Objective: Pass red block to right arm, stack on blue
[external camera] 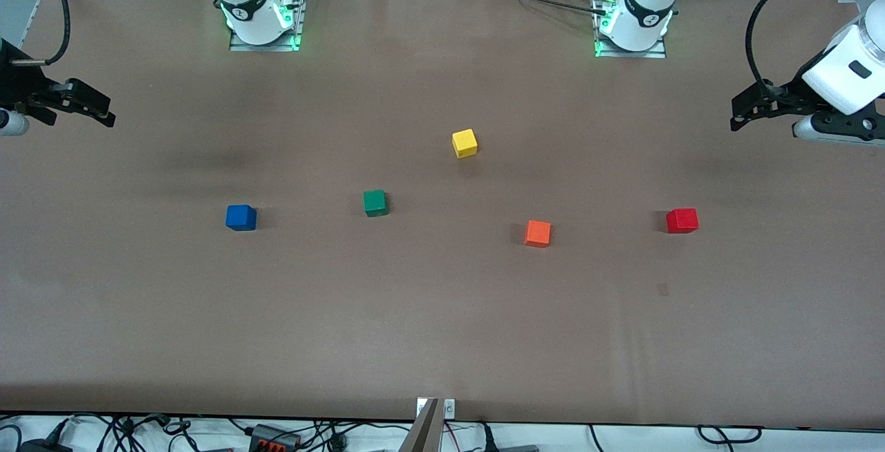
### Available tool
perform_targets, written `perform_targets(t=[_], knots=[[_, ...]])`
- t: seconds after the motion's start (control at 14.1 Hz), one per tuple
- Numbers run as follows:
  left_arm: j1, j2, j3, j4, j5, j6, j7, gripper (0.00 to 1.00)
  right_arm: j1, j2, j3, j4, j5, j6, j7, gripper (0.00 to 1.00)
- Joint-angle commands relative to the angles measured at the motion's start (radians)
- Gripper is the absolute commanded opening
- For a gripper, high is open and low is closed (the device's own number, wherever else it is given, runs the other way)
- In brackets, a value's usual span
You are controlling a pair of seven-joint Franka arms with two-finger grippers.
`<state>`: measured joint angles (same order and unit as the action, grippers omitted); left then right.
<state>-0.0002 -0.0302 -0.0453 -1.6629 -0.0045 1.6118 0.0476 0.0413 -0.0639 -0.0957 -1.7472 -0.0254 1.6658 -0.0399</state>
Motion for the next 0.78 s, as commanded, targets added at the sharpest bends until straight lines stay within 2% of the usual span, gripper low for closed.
perform_targets(t=[0.0,0.71], knots=[[-0.003,0.015,0.004,0.031,-0.02,-0.021,-0.002,1.0,-0.009,-0.013,0.008,-0.017,-0.001,-0.006,-0.006,1.0],[-0.003,0.053,0.004,0.081,-0.017,-0.073,0.002,1.0,-0.009,0.007,0.008,-0.015,-0.008,0.008,0.002,1.0]])
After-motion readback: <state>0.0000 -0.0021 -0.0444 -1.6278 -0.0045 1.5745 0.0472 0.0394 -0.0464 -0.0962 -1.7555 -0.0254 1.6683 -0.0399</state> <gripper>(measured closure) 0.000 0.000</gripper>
